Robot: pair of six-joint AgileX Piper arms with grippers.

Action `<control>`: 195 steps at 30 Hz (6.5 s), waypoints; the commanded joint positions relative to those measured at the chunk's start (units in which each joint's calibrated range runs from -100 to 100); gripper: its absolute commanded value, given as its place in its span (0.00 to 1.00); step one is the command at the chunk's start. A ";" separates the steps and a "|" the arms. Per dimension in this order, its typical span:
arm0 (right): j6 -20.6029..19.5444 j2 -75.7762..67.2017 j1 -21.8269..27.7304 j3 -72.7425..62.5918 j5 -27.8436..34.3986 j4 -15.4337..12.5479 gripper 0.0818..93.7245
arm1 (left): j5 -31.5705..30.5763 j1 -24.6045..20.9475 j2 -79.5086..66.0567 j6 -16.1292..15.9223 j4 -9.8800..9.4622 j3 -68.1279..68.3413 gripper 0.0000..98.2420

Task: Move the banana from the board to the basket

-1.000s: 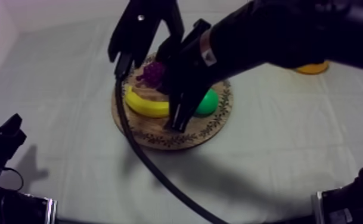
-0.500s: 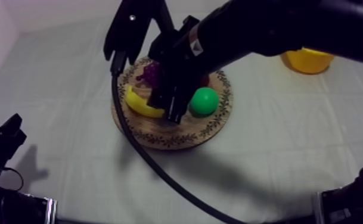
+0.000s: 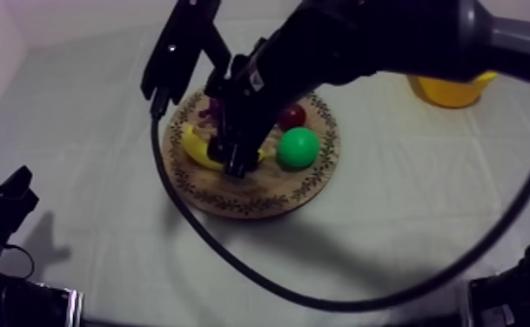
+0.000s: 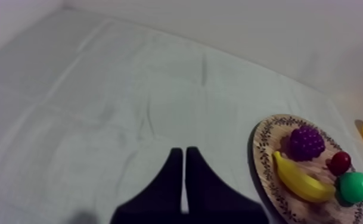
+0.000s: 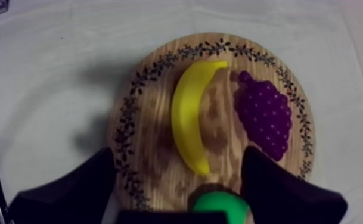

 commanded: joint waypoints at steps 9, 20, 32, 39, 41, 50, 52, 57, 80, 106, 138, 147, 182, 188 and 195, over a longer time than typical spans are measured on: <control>-0.04 12.38 0.52 -8.52 1.88 0.28 0.64 | 0.01 0.00 -0.03 -0.01 -0.01 0.03 0.00; -0.76 24.87 0.85 -18.45 4.34 1.25 0.63 | 0.01 0.00 -0.03 -0.01 -0.01 0.03 0.00; -0.65 31.31 1.49 -22.04 4.47 1.01 0.57 | 0.01 0.00 -0.03 0.00 -0.01 0.03 0.00; 0.17 31.93 1.98 -21.89 3.70 0.27 0.39 | 0.01 0.00 -0.03 0.00 -0.01 0.03 0.00; 0.36 31.92 2.12 -21.89 3.63 0.05 0.35 | 0.01 0.00 -0.03 0.00 -0.01 0.03 0.00; 0.23 31.38 2.29 -21.07 3.59 0.03 0.11 | 0.01 0.00 -0.03 -0.01 -0.01 0.03 0.00; -0.22 30.76 2.32 -20.50 3.54 0.30 0.09 | 0.01 0.00 -0.03 -0.01 -0.01 0.03 0.00; -0.92 27.20 2.44 -18.09 3.74 0.78 0.07 | 0.01 0.00 -0.03 -0.01 -0.01 0.03 0.00; 1.51 11.86 15.85 -33.18 19.97 0.28 0.03 | 0.01 0.00 -0.03 -0.01 -0.01 0.03 0.00; 3.43 15.55 41.32 -38.91 19.38 1.01 0.17 | 0.01 0.00 -0.03 -0.01 -0.01 0.03 0.00; 1.80 21.24 44.42 -19.74 5.31 2.94 0.24 | 0.01 0.00 -0.03 -0.01 -0.01 0.03 0.00; 1.60 22.69 43.91 -19.87 3.58 2.56 0.36 | 0.01 0.00 -0.03 -0.01 -0.01 0.03 0.00; -5.74 -40.79 46.79 33.08 -16.10 -4.66 0.01 | 0.01 0.00 -0.03 -0.01 -0.01 0.03 0.00; -3.30 -59.16 45.91 48.53 -17.06 -7.13 0.01 | 0.01 0.00 -0.03 -0.01 -0.01 0.03 0.00; -0.28 -77.20 45.02 62.12 -10.71 -9.63 0.01 | 0.01 0.00 -0.03 -0.01 -0.01 0.03 0.00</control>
